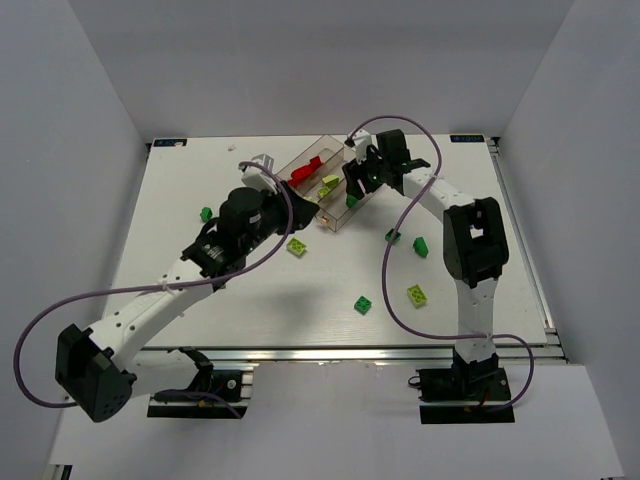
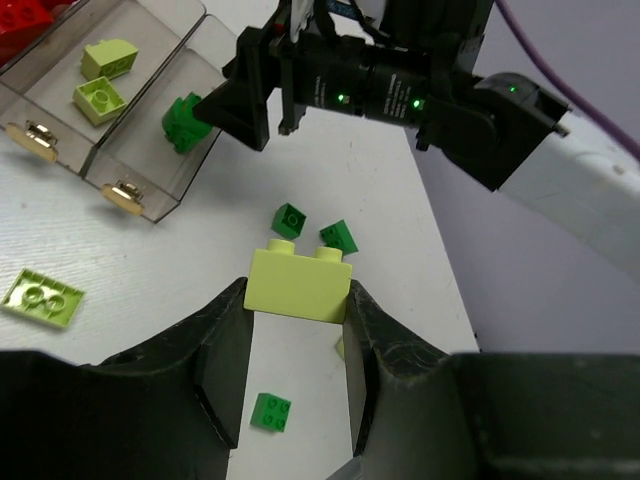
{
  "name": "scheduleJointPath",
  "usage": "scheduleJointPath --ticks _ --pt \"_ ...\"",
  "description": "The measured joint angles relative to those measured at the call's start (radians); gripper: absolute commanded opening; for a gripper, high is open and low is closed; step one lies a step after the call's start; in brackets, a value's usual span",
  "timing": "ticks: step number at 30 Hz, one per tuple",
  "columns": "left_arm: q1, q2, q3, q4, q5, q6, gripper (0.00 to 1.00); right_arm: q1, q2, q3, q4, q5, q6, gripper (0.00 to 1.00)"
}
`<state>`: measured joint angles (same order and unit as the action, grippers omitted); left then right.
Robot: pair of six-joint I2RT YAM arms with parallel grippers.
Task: Sort the legos into containers by color
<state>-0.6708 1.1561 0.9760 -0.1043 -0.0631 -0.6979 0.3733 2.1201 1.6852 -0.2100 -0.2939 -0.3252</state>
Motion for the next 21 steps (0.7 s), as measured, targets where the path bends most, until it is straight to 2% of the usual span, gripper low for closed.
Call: scheduleJointPath --ticks 1,3,4,8,11,12,14,15,16,17,19,21 --pt "0.003 0.015 0.016 0.0 0.0 -0.006 0.0 0.0 0.0 0.0 0.002 0.0 0.0 0.73" --pt "0.011 0.054 0.052 0.003 0.01 -0.022 0.0 -0.001 0.0 0.0 0.002 -0.009 0.005 0.88" --pt "0.021 0.079 0.074 0.0 0.021 -0.034 0.0 -0.002 -0.001 0.0 0.002 -0.019 0.006 0.9" --pt "0.08 0.184 0.15 -0.01 0.064 -0.082 0.0 -0.019 -0.062 -0.046 0.001 -0.07 -0.017 0.89" --pt "0.129 0.287 0.232 -0.041 0.099 -0.114 0.0 -0.046 -0.2 -0.151 0.015 -0.12 -0.07 0.88" --pt "0.142 0.331 0.27 -0.053 0.108 -0.121 0.0 -0.058 -0.258 -0.191 0.015 -0.145 -0.092 0.85" --pt "0.166 0.424 0.357 -0.091 0.123 -0.133 0.0 -0.085 -0.366 -0.252 0.024 -0.212 -0.135 0.7" --pt "0.174 0.466 0.397 -0.106 0.128 -0.136 0.0 -0.1 -0.412 -0.273 0.027 -0.248 -0.151 0.59" --pt "0.181 0.518 0.446 -0.122 0.135 -0.138 0.0 -0.11 -0.443 -0.284 0.028 -0.277 -0.161 0.38" --pt "0.186 0.558 0.479 -0.134 0.14 -0.138 0.0 -0.126 -0.481 -0.299 0.029 -0.324 -0.177 0.3" --pt "0.192 0.651 0.565 -0.175 0.15 -0.136 0.0 -0.148 -0.527 -0.322 0.026 -0.388 -0.181 0.18" --pt "0.194 0.74 0.644 -0.205 0.154 -0.129 0.01 -0.158 -0.551 -0.338 0.009 -0.442 -0.188 0.17"
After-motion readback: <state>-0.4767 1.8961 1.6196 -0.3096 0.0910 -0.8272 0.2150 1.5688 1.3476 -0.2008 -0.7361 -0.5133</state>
